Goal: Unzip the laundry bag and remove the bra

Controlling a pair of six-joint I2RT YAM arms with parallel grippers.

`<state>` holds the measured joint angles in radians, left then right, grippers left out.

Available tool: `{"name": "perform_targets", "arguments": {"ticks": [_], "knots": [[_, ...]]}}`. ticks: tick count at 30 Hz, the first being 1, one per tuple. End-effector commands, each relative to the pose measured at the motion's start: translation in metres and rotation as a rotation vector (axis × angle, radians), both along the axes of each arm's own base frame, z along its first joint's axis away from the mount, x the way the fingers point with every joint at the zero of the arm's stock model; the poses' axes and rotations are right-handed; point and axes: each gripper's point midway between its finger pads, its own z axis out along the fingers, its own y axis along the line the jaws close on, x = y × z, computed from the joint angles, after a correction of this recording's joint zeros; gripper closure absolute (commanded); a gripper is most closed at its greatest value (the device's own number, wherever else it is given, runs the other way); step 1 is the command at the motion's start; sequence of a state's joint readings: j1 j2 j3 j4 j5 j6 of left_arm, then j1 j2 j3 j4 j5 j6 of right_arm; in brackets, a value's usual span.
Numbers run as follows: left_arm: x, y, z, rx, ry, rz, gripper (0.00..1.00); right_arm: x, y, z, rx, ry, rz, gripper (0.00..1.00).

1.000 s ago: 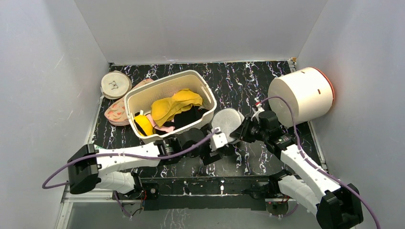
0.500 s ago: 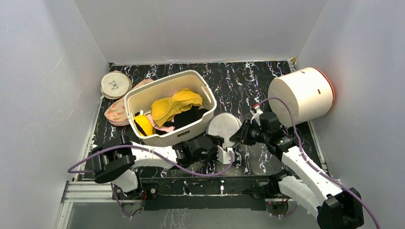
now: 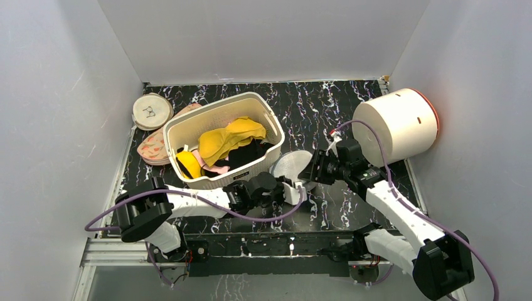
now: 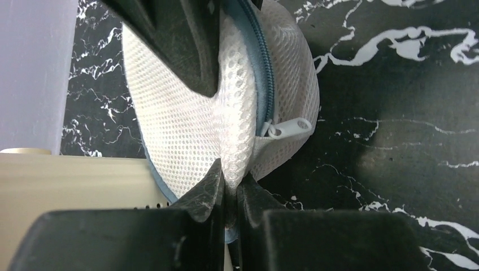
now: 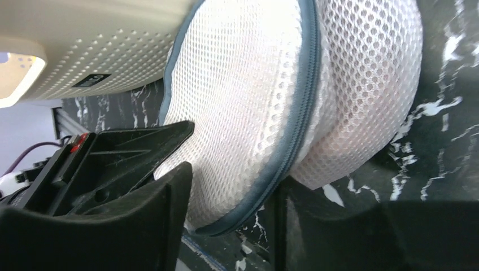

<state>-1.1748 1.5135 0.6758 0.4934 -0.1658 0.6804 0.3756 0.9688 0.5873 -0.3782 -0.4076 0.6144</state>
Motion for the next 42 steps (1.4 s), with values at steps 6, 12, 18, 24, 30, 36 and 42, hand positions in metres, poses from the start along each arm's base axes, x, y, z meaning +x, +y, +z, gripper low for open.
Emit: {"name": "perform_targets", "arguments": {"ticks": [6,12,18,24,30,36,42], "knots": [[0.012,-0.021,0.044,-0.168,0.205,0.159,1.0,0.05,-0.028,0.067,-0.151,-0.269,-0.136,0.3],[0.004,-0.028,0.055,-0.261,0.289,0.161,1.0,0.056,-0.048,0.124,-0.173,-0.505,-0.209,0.16],[0.006,-0.035,0.045,-0.255,0.367,0.203,1.0,0.043,-0.071,0.159,-0.27,-0.81,-0.196,0.17],[0.009,-0.04,0.054,-0.336,0.476,0.232,1.0,0.012,-0.07,0.168,-0.416,-1.167,0.035,0.24],[0.004,-0.049,0.045,-0.345,0.576,0.249,1.0,-0.008,-0.042,0.132,-0.526,-1.254,0.46,0.28],[0.004,-0.053,0.043,-0.349,0.631,0.274,1.0,-0.022,-0.029,0.091,-0.592,-1.318,0.77,0.37],[0.005,-0.053,0.05,-0.375,0.642,0.278,1.0,-0.031,-0.02,0.064,-0.58,-1.401,0.887,0.52]]}}
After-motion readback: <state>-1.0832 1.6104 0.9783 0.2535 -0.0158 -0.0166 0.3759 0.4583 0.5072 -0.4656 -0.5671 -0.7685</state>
